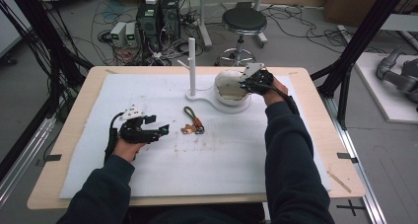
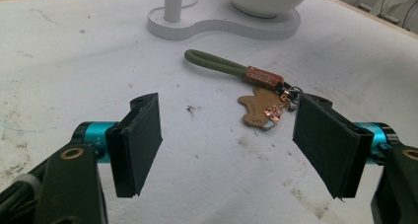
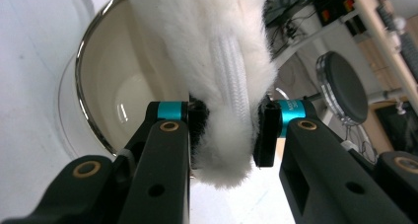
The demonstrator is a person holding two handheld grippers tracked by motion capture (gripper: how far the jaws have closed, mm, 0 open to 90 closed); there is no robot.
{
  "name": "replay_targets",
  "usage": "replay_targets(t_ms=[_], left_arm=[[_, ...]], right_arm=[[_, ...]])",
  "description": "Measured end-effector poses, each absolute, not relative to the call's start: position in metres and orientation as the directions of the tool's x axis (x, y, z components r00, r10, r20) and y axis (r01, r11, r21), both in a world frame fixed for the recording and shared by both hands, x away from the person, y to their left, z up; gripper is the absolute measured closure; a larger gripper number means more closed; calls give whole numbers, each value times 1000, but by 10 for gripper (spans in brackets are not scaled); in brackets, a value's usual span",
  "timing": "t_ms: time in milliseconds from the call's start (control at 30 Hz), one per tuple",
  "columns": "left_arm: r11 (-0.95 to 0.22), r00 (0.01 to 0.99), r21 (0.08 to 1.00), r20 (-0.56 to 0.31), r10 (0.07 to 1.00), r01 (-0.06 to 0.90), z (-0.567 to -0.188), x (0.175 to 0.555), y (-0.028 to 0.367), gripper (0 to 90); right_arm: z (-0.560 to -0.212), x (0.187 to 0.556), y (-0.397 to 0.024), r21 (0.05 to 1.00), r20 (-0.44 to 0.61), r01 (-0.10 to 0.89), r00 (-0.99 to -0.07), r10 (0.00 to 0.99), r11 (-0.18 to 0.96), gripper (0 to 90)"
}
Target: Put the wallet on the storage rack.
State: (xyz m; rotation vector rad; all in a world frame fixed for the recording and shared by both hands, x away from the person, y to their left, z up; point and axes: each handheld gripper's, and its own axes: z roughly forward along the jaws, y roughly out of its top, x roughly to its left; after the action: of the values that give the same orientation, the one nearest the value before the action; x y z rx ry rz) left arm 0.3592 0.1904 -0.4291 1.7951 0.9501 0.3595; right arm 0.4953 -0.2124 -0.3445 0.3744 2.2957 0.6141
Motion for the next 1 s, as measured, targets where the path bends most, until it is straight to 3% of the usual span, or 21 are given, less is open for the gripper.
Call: replay_targets(t_ms=[167, 200, 233, 400, 433, 700, 1000], left_arm=[[-159, 643, 885, -185, 743, 438, -429, 359, 191, 265], [-159, 644, 884, -187, 742, 439, -430, 359, 191, 265], [-160, 645, 884, -188, 741, 440, -430, 359, 191, 265], [-163, 647, 883, -187, 739, 441, -430, 359, 190, 266], [-163, 646, 883, -187, 740, 441, -430, 359, 190, 266], [-161, 640, 884, -182, 746, 438, -429, 358, 192, 266], [-124, 610, 904, -171, 774, 410, -427, 358, 195, 244]], right_arm=[[-357, 501, -206, 507, -560, 124, -705, 436, 853, 728], [-357, 501, -210, 550, -520, 166, -698, 491, 818, 584], [-357, 501, -214, 578, -499, 190, -688, 528, 794, 512], [-351, 488, -235, 671, -436, 219, -656, 616, 709, 466], [-347, 481, -251, 709, -367, 267, -650, 666, 652, 398], [-335, 448, -294, 825, -137, 348, -642, 755, 446, 347], [-373, 390, -313, 852, -98, 366, -589, 802, 373, 263]])
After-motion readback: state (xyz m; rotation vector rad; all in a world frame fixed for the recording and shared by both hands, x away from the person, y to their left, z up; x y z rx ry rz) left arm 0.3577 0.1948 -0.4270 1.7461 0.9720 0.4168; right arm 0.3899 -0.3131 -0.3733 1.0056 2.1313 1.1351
